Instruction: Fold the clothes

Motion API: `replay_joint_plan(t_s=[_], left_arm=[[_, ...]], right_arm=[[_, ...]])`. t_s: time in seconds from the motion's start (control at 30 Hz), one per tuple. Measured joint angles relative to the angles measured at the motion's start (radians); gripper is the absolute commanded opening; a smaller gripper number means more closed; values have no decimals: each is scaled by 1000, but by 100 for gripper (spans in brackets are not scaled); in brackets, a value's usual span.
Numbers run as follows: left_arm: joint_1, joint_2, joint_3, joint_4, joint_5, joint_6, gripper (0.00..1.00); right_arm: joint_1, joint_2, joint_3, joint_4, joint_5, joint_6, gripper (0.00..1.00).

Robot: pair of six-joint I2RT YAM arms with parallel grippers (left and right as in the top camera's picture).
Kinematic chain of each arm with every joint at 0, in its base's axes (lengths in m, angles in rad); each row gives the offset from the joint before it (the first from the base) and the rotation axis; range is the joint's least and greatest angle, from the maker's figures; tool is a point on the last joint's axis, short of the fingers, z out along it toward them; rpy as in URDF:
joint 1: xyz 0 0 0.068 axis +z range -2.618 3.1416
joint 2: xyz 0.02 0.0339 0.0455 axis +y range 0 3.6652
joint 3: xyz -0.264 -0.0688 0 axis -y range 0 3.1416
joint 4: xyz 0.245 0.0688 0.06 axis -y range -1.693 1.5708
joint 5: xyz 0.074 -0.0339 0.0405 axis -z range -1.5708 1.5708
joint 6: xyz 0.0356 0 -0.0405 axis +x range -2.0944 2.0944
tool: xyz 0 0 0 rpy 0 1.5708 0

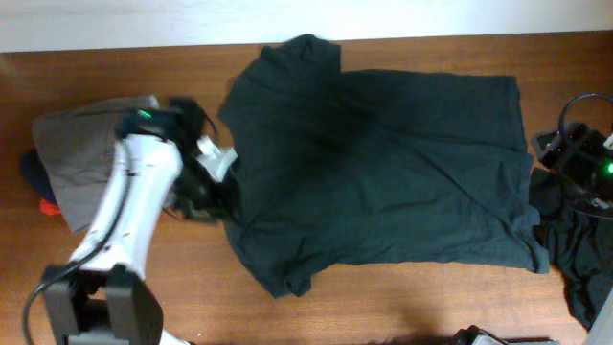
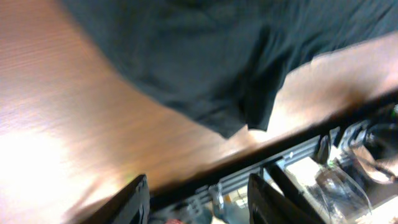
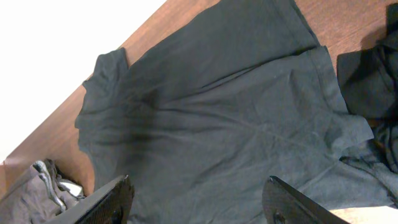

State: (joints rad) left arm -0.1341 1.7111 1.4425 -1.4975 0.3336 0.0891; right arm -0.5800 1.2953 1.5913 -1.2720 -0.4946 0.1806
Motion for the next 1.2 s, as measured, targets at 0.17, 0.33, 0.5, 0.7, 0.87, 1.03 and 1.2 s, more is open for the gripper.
replay_joint_plan(t_s=[0.17, 0.33, 0.5, 0.7, 0.87, 1.03, 1.2], left_arm=[[-85, 0, -323, 235, 140, -9, 56], [-134, 0, -476, 330, 221, -70, 55], [-165, 0, -512, 324, 240, -117, 56], [-225, 0, -521, 358, 187, -212, 56], [-233, 2, -521, 366, 118, -289, 55], [-233, 50, -521, 384, 96, -322, 53], [-233, 131, -522, 423, 89, -335, 25]], right_arm=[[0, 13, 0, 0, 4, 0, 71], [0, 14, 0, -4, 4, -1, 71], [0, 14, 0, -25, 4, -1, 71], [0, 14, 0, -45, 4, -1, 71], [0, 14, 0, -56, 4, -1, 71], [0, 14, 0, -56, 4, -2, 71], [0, 14, 0, -56, 4, -5, 70]])
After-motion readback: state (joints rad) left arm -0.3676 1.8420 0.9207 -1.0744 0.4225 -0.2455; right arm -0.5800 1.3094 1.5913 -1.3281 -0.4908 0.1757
